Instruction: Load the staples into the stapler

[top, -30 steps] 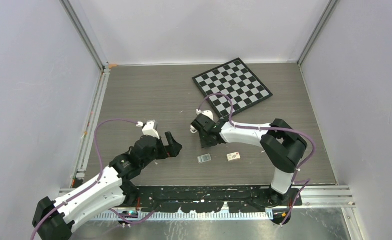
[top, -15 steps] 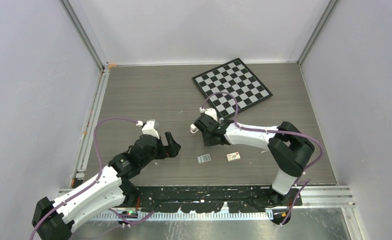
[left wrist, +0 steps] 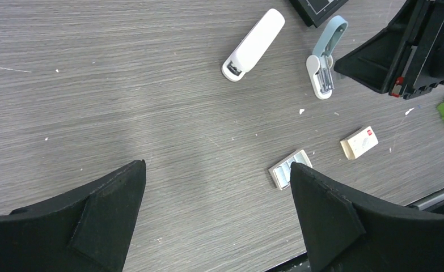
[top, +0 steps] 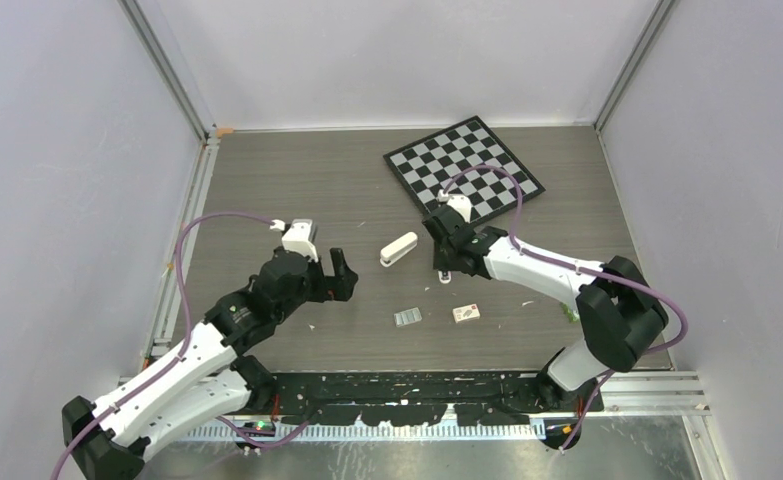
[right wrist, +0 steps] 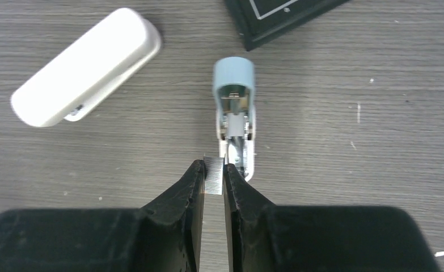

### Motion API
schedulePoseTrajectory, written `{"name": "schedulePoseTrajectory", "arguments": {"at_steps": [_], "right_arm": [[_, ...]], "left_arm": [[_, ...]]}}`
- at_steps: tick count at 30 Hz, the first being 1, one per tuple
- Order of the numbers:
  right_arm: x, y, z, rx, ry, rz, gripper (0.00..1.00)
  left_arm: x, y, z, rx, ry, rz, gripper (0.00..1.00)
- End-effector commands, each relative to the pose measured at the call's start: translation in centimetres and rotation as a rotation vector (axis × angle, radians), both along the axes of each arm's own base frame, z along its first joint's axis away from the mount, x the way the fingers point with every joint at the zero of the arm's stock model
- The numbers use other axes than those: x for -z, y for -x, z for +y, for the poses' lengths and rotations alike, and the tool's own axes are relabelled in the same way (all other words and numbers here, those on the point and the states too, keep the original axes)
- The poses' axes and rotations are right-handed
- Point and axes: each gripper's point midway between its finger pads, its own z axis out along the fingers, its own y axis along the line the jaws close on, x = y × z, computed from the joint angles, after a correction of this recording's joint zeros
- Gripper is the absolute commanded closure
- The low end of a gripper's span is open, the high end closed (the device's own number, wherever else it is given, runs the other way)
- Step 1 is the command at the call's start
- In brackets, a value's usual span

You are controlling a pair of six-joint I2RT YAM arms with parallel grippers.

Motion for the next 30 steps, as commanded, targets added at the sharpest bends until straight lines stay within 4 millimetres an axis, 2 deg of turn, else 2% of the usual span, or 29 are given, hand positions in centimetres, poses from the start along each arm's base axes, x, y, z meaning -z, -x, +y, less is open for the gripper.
{"name": "schedulePoseTrajectory", "arguments": {"at_steps": [1,5,9,18,30], "right_arm": [[-0.6,-1.0,-1.1,0.041,-0.005,-0.05,0.78],[0.2,-1.4,-1.4,0.058,-0.001,-0.041,0.78],[0.5,-1.6,-1.3,0.057,-0.009,-0.042,0.78],[1.5,-1.5,-1.9,0.063,0.009,-0.021,0.78],[1.9,-1.3,-1.7,0.03,0.002,-0.013,0.78]], "left_arm": [[-0.9,-0.1,-0.1,0.036,-0.048,-0.016,0.0],[0.4,0.0,-0.5,0.055,-0.082,0.032,0.0],[0.8,0.0,-0.7,0.064,-0.085,0.05,0.0],[0.3,-0.1,-0.4,0.049,-0.072,0.016,0.0],[0.0,0.0,-0.2,0.044,-0.067,0.006,0.0]]}}
